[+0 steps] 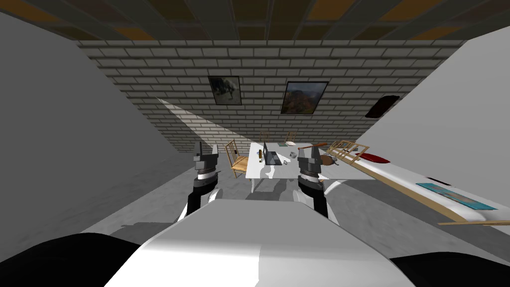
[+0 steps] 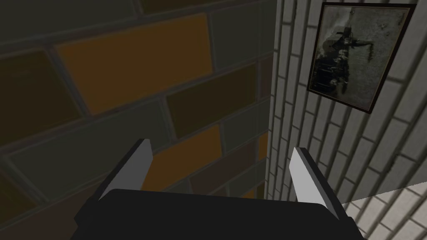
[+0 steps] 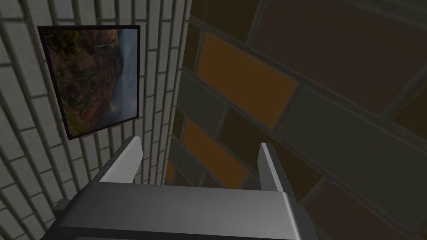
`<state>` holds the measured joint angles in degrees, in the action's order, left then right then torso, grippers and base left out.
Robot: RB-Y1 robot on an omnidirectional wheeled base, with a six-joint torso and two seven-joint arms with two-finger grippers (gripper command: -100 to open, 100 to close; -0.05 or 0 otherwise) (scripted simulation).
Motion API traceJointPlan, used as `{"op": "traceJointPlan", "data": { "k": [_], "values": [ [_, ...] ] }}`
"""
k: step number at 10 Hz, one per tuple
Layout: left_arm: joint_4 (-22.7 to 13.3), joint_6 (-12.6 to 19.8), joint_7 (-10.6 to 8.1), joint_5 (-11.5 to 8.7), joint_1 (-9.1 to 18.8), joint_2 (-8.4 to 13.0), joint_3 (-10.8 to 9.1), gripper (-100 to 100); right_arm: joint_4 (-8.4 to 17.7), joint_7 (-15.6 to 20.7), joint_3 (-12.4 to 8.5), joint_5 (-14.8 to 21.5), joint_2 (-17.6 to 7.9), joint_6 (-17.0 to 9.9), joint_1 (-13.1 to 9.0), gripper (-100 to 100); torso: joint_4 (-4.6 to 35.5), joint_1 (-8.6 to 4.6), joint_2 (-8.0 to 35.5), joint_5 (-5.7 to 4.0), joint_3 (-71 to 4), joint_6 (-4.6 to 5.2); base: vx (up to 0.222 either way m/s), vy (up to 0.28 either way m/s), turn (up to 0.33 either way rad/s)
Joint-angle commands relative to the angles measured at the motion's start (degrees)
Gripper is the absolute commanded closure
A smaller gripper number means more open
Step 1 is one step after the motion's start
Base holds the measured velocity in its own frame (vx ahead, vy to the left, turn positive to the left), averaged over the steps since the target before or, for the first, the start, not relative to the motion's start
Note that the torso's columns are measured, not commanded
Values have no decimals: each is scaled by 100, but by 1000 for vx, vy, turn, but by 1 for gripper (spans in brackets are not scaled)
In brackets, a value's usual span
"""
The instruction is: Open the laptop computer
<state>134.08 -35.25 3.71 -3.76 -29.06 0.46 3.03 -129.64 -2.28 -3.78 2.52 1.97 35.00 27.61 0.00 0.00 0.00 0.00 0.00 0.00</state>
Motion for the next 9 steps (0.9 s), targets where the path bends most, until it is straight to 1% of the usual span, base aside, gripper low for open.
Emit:
{"op": "traceJointPlan", "data": {
  "k": [1, 3, 9],
  "values": [
    [0, 0, 0, 0, 0, 0, 0, 0, 0, 0, 0, 0, 0, 0, 0, 0, 235, 0, 232, 0, -467, 0, 0, 0, 0],
    [1, 0, 0, 0, 0, 0, 0, 0, -1, 0, 0, 0, 0, 0, 0, 0, 1006, 0, 1003, 0, -2014, 0, 0, 0, 0],
    [2, 0, 0, 0, 0, 0, 0, 0, -2, 0, 0, 0, 0, 1, 0, 0, 3537, 0, 3539, 0, -7073, 0, 0, 0, 0]
  ]
}}
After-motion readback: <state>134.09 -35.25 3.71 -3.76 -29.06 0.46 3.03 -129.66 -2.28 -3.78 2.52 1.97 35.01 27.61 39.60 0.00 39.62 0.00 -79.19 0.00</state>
